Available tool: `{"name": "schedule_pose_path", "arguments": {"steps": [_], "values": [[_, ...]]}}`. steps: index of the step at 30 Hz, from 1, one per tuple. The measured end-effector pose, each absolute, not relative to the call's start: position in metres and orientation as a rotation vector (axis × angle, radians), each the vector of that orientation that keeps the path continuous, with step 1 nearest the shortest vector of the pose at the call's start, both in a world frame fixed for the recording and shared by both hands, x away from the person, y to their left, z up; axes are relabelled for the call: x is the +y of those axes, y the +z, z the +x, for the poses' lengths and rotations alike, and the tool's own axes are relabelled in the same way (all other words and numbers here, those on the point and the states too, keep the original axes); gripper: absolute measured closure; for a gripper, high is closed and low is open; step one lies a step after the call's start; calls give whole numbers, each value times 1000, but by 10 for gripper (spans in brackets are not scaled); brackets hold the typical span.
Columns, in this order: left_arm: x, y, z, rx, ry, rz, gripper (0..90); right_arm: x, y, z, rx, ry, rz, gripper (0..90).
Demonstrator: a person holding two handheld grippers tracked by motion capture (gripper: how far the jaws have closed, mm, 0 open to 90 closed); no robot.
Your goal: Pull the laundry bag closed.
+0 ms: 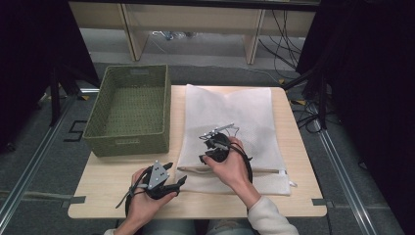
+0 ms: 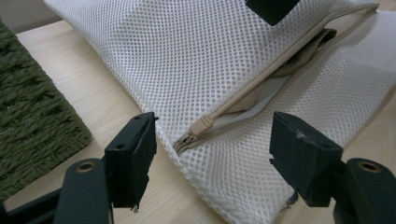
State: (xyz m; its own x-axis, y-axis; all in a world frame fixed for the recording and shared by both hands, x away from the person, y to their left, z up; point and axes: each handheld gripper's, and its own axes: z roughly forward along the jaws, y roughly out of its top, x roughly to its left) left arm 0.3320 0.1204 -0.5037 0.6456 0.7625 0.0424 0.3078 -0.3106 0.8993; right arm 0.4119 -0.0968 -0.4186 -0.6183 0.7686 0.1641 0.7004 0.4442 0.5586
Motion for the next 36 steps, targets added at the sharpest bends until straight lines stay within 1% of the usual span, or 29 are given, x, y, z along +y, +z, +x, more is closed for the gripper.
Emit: {"name": "schedule_pose_path", "arguments": {"steps": [10, 14, 18, 25, 30, 36], "values": [[118, -505, 333, 844, 577, 1916, 307, -99, -420, 411, 2596, 944, 1343, 683], [120, -506, 333, 854, 585, 1909, 305, -99, -420, 411, 2582, 937, 1343, 684], [120, -505, 331, 852, 561, 1893, 302, -97, -422, 413, 2599, 925, 1346, 695], [121, -505, 332, 859, 543, 1902, 300, -85, -435, 415, 2639, 890, 1429, 722], [119, -508, 332, 865, 536, 1920, 299, -74, -444, 422, 2681, 896, 1522, 728], [118, -510, 332, 867, 524, 1933, 297, -60, -450, 427, 2709, 909, 1551, 734]]}}
